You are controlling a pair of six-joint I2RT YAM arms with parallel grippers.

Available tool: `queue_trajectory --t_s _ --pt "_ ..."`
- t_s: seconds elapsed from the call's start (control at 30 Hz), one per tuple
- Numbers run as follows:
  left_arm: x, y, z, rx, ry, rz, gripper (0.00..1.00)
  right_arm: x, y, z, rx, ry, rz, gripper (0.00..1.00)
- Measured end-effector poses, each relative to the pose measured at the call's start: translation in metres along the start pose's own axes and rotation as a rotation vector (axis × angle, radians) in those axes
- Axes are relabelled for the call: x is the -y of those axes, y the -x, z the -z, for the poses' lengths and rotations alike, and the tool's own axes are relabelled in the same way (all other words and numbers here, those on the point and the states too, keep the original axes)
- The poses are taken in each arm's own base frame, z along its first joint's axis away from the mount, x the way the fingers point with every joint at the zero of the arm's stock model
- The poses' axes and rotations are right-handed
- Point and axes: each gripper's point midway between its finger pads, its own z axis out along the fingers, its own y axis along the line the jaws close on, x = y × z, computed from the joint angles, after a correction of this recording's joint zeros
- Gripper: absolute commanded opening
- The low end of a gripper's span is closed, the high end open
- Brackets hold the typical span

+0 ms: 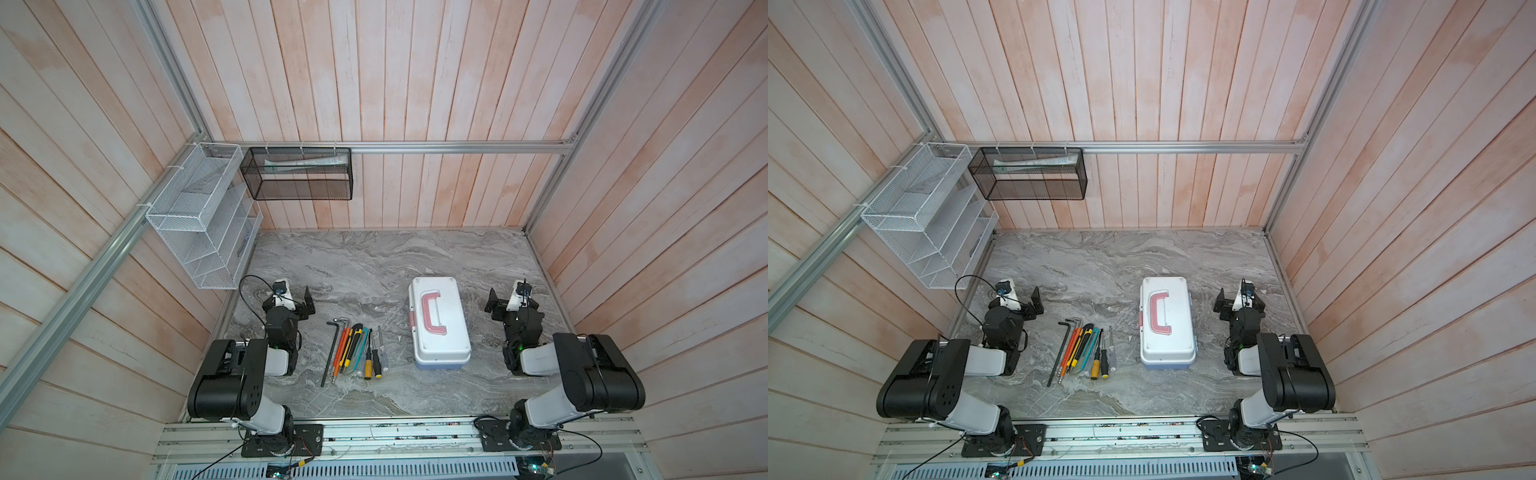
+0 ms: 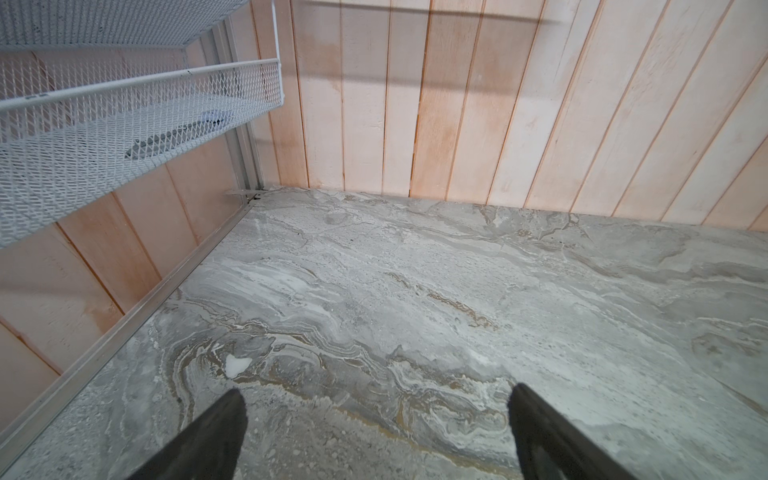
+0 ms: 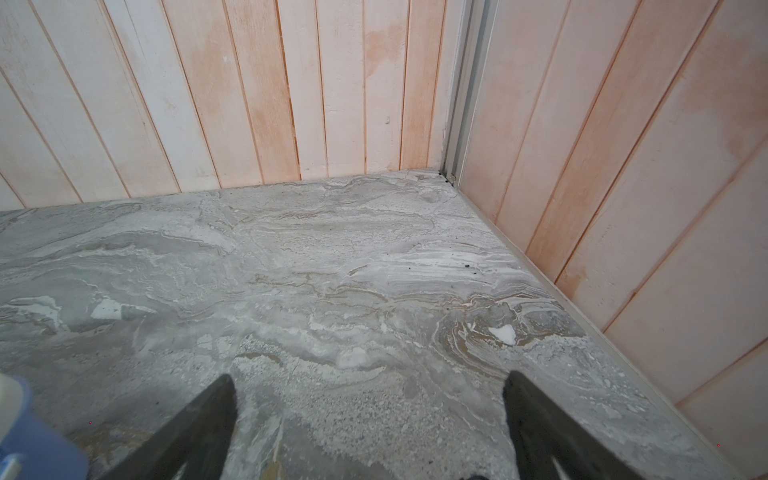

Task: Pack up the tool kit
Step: 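Raise both grippers from the rest pose toward the table, then move the right gripper to the pink handle while the left gripper approaches the box latch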

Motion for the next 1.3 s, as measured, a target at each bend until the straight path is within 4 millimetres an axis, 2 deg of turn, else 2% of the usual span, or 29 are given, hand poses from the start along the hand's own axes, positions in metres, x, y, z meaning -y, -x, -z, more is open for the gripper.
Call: queue_trajectory --t_s 0.43,0.57,0.63,0.73,0.8,0.87,0.93,1.07,1.17,1.3 --pt "0.0 0.0 0.0 0.0 0.0 0.0 1.0 -0.001 0.002 0.001 0.003 0.006 0.005 0.97" --pt "-0.005 0.004 -0.002 -0.024 0.037 0.001 1.0 -0.002 0.019 0.001 0.018 0.009 0.009 0.95" --pt "-0.006 0.022 -0.007 -0.027 0.051 0.02 1.0 -0.004 0.033 -0.002 0.028 0.01 0.003 0.93" --pt "0.0 0.063 -0.007 0.013 0.021 0.085 1.0 -0.014 0.057 -0.008 0.02 0.025 -0.014 0.91" --pt "0.012 0.083 -0.003 0.022 -0.041 0.139 1.0 -0.032 0.072 -0.01 -0.006 0.05 -0.016 0.9" --pt "0.029 0.089 0.001 -0.016 -0.124 0.191 1.0 -0.06 0.092 -0.006 -0.037 0.102 -0.014 0.89" --pt "0.051 0.084 0.004 -0.083 -0.209 0.227 1.0 -0.09 0.111 0.004 -0.07 0.167 -0.024 0.88" --pt "0.101 0.045 0.022 -0.287 -0.387 0.292 1.0 -0.147 0.133 0.037 -0.175 0.315 -0.052 0.84" --pt "0.129 0.013 0.043 -0.426 -0.492 0.346 1.0 -0.182 0.131 0.066 -0.3 0.424 -0.062 0.82" --pt "0.156 -0.023 0.073 -0.567 -0.587 0.384 1.0 -0.206 0.115 0.095 -0.49 0.5 -0.093 0.78"
